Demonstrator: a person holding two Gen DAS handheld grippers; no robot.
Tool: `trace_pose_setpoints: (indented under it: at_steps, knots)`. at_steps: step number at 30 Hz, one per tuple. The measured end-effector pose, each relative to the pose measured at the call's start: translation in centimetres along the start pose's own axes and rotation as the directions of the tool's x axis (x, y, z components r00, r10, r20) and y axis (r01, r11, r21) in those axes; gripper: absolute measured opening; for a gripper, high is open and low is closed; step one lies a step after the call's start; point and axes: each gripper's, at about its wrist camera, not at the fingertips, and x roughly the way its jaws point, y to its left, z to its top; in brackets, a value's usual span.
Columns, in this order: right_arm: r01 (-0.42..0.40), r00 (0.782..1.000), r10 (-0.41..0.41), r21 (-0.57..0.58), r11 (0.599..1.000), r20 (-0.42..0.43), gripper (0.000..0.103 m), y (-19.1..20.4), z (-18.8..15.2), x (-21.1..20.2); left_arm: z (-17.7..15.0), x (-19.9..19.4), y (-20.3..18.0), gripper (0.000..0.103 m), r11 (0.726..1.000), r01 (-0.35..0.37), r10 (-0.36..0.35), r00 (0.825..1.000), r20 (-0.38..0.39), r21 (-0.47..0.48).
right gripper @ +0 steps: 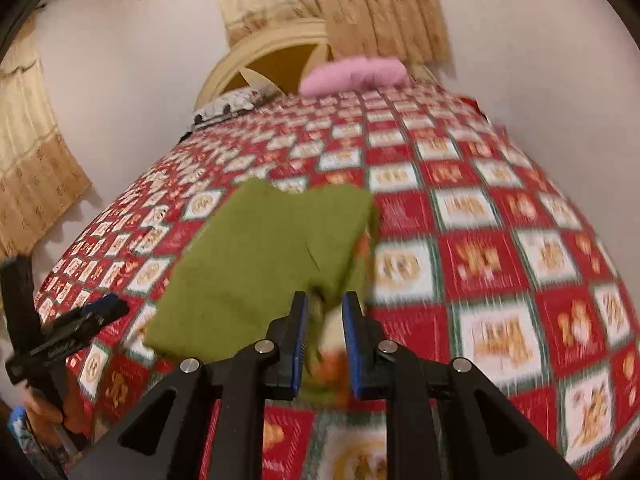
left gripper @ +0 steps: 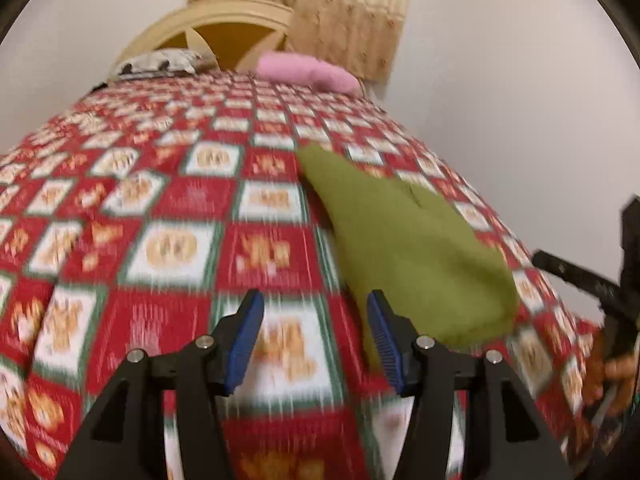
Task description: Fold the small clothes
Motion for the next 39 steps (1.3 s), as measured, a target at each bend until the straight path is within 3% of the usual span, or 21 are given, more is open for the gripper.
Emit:
trace_pose_setpoints:
  at_steps: [4,6,8,10,13,16,19,23,28,32,36,37,38,39]
  knots:
    - [-0.001,1.000,0.001,-0.064,0.998,0.002,0.018,2.2,1.5,2.9,3.2,2.8,-2.0,0.057,1.000,-0.018,0.017,0.999,0.045,0.014]
    - [0.014,0.999,-0.018,-0.095,0.995,-0.041,0.018,2.9,1.4,5.6,4.0,4.8,-3.4,0.057,0.998,-0.045,0.043,0.998,0.045,0.034]
    - [0.062,0.991,-0.074,-0.106,0.992,-0.115,0.013,2.4,0.3,8.7,3.9,7.0,-4.4,0.057,0.996,-0.070,0.068,0.997,0.029,0.058]
    - [0.075,0.990,-0.086,-0.101,0.992,-0.108,0.010,1.6,-0.6,9.8,3.2,9.0,-4.5,0.061,0.995,-0.083,0.084,0.996,-0.020,0.062]
    - [0.041,0.994,-0.045,-0.043,0.998,-0.095,0.010,0.7,-0.5,9.7,1.9,9.5,-3.4,0.079,0.995,-0.102,0.102,0.995,-0.011,0.015]
    - [0.033,0.996,-0.037,-0.053,0.998,-0.076,0.010,0.7,-0.8,9.8,2.0,9.8,-2.3,0.089,0.995,-0.092,0.090,0.995,-0.034,-0.040]
    - [0.037,0.998,-0.040,-0.061,0.997,-0.056,0.010,0.9,-1.2,9.6,1.6,9.8,-2.6,0.090,0.993,-0.111,0.110,0.994,-0.022,-0.032]
    - [0.067,0.997,-0.072,-0.093,0.993,-0.043,0.011,1.6,-1.4,9.6,1.5,9.5,-4.2,0.091,0.981,-0.193,0.192,0.981,0.016,0.035]
    - [0.072,0.996,-0.076,-0.102,0.992,-0.035,0.013,1.7,-1.5,9.4,1.7,9.7,-3.8,0.098,0.975,-0.222,0.222,0.975,0.011,0.027]
    - [0.092,0.995,-0.095,-0.117,0.989,-0.024,0.013,2.1,-1.6,9.2,1.7,9.7,-4.1,0.099,0.967,-0.252,0.252,0.968,0.019,0.044]
    - [0.126,0.991,-0.121,-0.109,0.986,0.052,0.014,2.3,-1.7,7.5,1.7,9.3,-4.4,0.099,0.960,-0.273,0.272,0.962,0.019,0.058]
    - [0.146,0.985,-0.138,-0.078,0.986,0.099,0.026,1.8,-1.7,6.4,1.6,9.0,-4.3,0.099,0.962,-0.268,0.267,0.963,0.013,0.053]
    - [0.160,0.979,-0.154,-0.037,0.986,0.132,0.049,1.2,-1.7,5.5,1.6,8.7,-4.1,0.099,0.964,-0.262,0.262,0.965,0.008,0.044]
    - [0.161,0.975,-0.160,0.005,0.987,0.154,0.059,0.5,-1.8,4.9,1.4,8.5,-4.0,0.099,0.966,-0.255,0.255,0.967,0.005,0.035]
